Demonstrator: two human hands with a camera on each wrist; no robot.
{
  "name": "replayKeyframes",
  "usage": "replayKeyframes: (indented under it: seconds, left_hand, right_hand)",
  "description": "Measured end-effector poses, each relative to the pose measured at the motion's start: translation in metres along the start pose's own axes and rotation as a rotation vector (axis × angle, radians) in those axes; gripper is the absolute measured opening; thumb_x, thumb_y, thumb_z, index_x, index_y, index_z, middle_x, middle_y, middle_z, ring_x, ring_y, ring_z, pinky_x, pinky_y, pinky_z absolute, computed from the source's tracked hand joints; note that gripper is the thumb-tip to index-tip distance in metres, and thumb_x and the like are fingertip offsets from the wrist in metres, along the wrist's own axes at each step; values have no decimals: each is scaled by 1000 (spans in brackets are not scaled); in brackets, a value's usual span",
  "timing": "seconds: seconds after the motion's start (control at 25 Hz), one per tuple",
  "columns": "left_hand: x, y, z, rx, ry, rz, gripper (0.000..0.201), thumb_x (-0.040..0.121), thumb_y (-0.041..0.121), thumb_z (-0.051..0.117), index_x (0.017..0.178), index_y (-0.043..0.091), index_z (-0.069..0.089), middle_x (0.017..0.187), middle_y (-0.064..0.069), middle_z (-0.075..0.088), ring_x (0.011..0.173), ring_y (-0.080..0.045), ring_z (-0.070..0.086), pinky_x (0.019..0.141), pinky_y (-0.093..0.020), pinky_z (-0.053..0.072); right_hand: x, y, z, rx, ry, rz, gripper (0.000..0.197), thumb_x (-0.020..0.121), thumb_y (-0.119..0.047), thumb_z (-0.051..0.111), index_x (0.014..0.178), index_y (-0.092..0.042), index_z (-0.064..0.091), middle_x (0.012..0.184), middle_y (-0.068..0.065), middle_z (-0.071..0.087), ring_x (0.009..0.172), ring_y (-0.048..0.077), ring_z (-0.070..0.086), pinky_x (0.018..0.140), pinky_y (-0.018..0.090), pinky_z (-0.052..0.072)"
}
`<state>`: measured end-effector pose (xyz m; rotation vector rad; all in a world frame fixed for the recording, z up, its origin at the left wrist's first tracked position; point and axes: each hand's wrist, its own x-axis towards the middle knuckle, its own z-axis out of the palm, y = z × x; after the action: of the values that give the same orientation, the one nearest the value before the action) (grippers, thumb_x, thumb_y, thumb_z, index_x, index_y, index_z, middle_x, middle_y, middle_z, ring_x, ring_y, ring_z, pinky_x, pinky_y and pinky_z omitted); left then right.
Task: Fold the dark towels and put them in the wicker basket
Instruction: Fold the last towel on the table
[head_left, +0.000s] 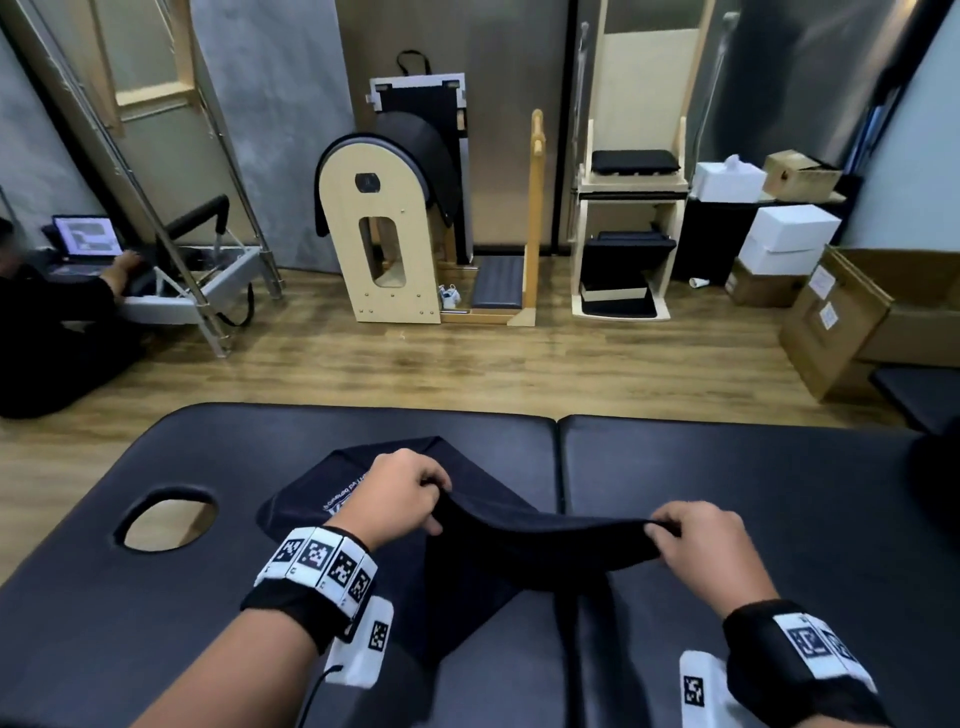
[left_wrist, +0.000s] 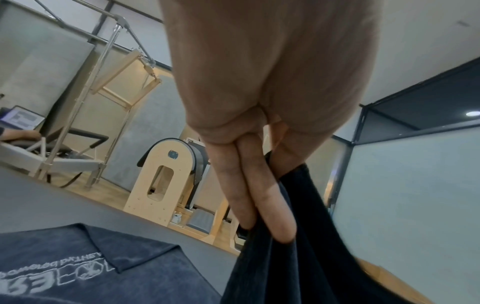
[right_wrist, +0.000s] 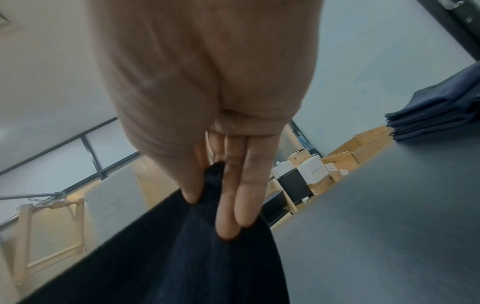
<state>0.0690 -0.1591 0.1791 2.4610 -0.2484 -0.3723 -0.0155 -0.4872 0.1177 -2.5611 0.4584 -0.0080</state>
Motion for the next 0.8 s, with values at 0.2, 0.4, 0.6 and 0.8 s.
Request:
replayKeyframes:
  seconds: [0.2,0.4,0.6,0.8]
  left_hand:
    - [26,-34,-13,-22,-23,-98,10,91,17,64,82,16,69,63,-2,74,58,-6,72,70,-26,57]
    - [55,-72,-29,-196,-38,-210,9,95,10,60,88,3,60,63,-14,73,61,-22,75,69,-38,61]
    - [139,-71,-75,-211,173,-107,19,88,8,70,75,-2,62,65,-9,68,63,-20,69,71,-44,60]
    - [184,32,-221,-169,612,223,6,88,13,69,89,8,73,99,-2,75,93,-19,67,89,-30,51]
  right_hand:
    - [16,-24,7,-55,-467,35,11,80,-7,66,83,-17,70,77,3,76,55,12,73,57,29,60]
    - [42,-52,24,-43,-622,118,22,86,2,62,68,-10,61,60,15,70,55,26,73,50,33,57]
    - [133,-107,9,-52,-373,68,30,86,-3,65,59,-14,60,70,13,75,69,24,77,65,36,62]
    - [198,-213,-104,91,447,-184,16,89,-15,66,96,-12,80,98,15,76,99,36,68,79,33,48]
